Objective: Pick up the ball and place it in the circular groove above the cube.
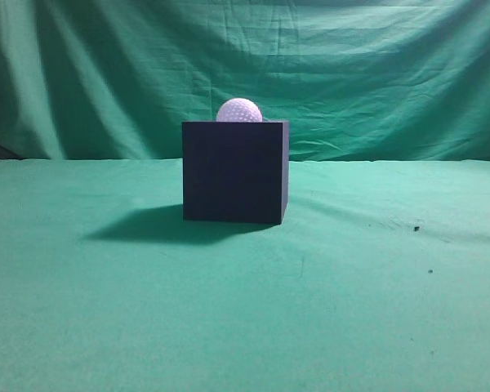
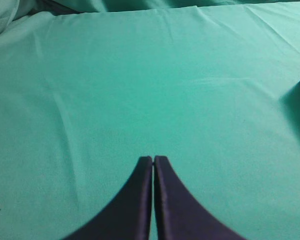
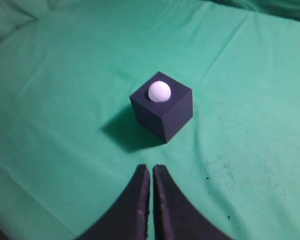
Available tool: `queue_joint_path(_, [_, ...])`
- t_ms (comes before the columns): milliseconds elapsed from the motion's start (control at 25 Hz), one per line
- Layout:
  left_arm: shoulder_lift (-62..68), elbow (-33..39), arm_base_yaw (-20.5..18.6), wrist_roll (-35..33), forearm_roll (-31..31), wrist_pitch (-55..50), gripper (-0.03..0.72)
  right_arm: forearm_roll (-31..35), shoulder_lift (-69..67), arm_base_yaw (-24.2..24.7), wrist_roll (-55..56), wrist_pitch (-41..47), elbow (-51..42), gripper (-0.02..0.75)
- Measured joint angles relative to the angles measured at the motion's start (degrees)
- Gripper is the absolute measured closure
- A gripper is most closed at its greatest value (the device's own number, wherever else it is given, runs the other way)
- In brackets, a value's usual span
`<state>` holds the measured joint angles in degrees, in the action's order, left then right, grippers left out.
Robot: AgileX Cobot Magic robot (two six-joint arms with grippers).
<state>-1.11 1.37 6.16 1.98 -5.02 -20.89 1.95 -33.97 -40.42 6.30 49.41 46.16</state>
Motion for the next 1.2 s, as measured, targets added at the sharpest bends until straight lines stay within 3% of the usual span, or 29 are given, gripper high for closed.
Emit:
queue_joint_path(160, [0.0, 0.0, 0.0, 0.0, 0.0, 0.0, 0.688, 1.8, 6.8, 0.0, -0.4, 0.6, -3.0, 0.738])
queue_joint_path(320, [0.0, 0.0, 0.0, 0.0, 0.0, 0.0, 0.688, -0.7, 9.0, 0.0, -1.1, 2.2, -3.6, 0.738])
queue_joint_path(600, [0.0, 0.0, 0.0, 0.0, 0.0, 0.0, 0.688, -8.9, 10.7, 0.6, -1.3, -9.5, -12.6, 0.738])
queue_joint_path(720, [0.0, 0.0, 0.0, 0.0, 0.0, 0.0, 0.688, -9.6, 14.3, 5.2, -1.3, -15.5, -18.9, 0.738])
queue_joint_path(960, [0.0, 0.0, 0.0, 0.0, 0.0, 0.0, 0.688, -9.5, 25.2, 19.1, -1.4, -26.6, -32.7, 0.738])
queue_joint_path(1200, [0.0, 0.0, 0.0, 0.0, 0.0, 0.0, 0.688, -5.7, 34.1, 30.0, -1.3, -30.7, -43.9, 0.738])
